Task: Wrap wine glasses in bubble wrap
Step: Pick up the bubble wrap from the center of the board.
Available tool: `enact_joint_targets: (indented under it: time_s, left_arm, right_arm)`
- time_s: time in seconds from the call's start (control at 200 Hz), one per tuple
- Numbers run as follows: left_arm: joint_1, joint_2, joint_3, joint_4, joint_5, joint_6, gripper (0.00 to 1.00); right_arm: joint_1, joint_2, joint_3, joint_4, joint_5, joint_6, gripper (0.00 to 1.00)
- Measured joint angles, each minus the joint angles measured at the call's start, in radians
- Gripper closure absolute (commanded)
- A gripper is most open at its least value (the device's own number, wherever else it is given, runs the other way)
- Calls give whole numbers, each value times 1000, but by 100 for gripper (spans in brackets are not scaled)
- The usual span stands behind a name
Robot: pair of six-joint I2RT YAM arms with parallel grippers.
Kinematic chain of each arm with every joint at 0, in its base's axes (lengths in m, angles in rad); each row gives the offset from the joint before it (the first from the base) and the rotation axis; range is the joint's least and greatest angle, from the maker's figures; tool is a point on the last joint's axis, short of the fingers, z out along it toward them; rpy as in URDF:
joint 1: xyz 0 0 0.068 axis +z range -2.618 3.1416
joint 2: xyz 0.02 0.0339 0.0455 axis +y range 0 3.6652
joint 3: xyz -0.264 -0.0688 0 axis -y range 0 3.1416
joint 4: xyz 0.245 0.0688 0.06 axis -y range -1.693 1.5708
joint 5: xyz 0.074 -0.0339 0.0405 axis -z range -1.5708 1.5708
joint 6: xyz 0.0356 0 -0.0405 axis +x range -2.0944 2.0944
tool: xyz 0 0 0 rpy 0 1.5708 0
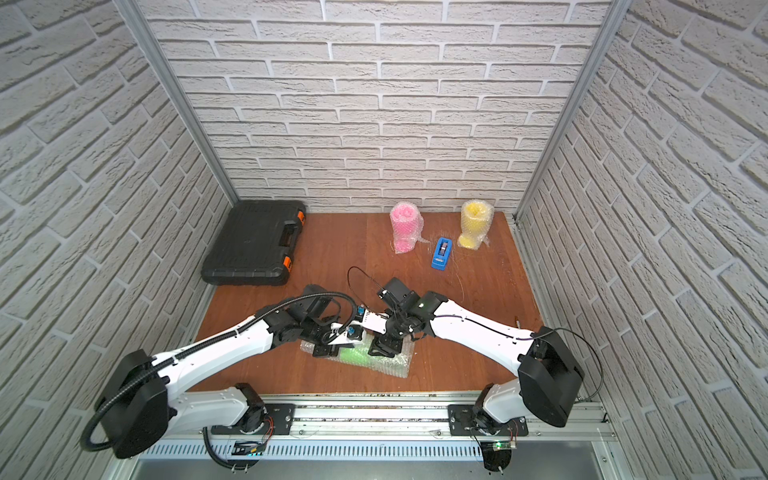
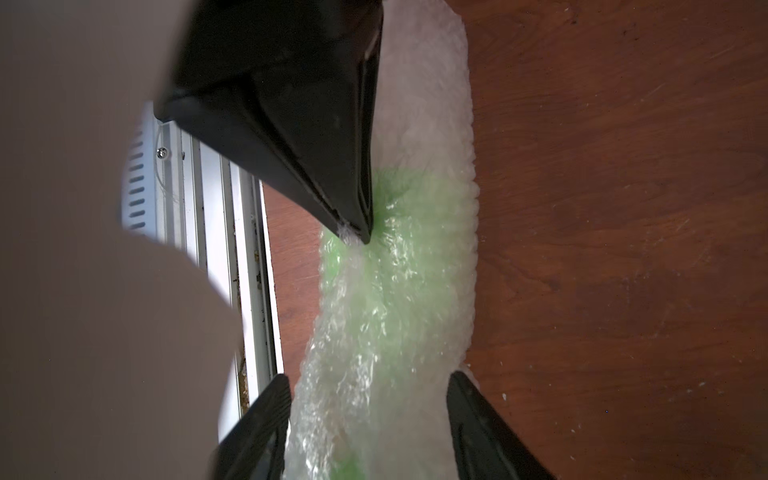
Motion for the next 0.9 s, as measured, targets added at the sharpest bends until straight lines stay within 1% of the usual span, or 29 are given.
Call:
enact_joint_targets:
  time_s: [0.21,0.25,0.31,0.37,0.425,0.455,0.505,0.565,0.64,0.705,0.75,0.825,0.9]
  left_arm:
    - [0,1,0,-1,0,-1,100]
    - [0,1,1,-1,0,-1,100]
    - [0,1,2,-2,0,-2,100]
    - [0,1,3,-7,0,-5,100]
    - [0,0,5,-11,0,-4,100]
    - [0,0,6,-13,0,-10,100]
    - [0,-5,6,-14,-1,-12,100]
    - [0,-25,6,-18,-3,-20,100]
    - [4,-74,10,-27,-14,-39,83]
    - [19,-143,20,-41,-19,-52,62]
    - [37,-200,32,-48,-19,-64,50]
    - [71,-304,57,-59,-20,-80,37]
    - [100,-406,76,-61,-18,-99,27]
  right_arm:
    - [9,82,1,31,-8,9,45]
    - [9,82,1,31,-7,7,49]
    - [9,82,1,31,-4,7,59]
    - [9,81,1,32,-1,4,72]
    - [10,79,1,32,5,1,86]
    - [10,77,1,32,7,3,91]
    - [11,72,1,33,11,5,97]
    - [12,59,-2,40,15,6,97]
    - [14,25,-19,63,19,4,97]
    - [14,-16,-35,80,23,3,97]
    - [14,-46,-50,90,25,2,97]
    - [8,-97,-79,95,25,-2,97]
    - [0,-153,-109,99,21,-16,97]
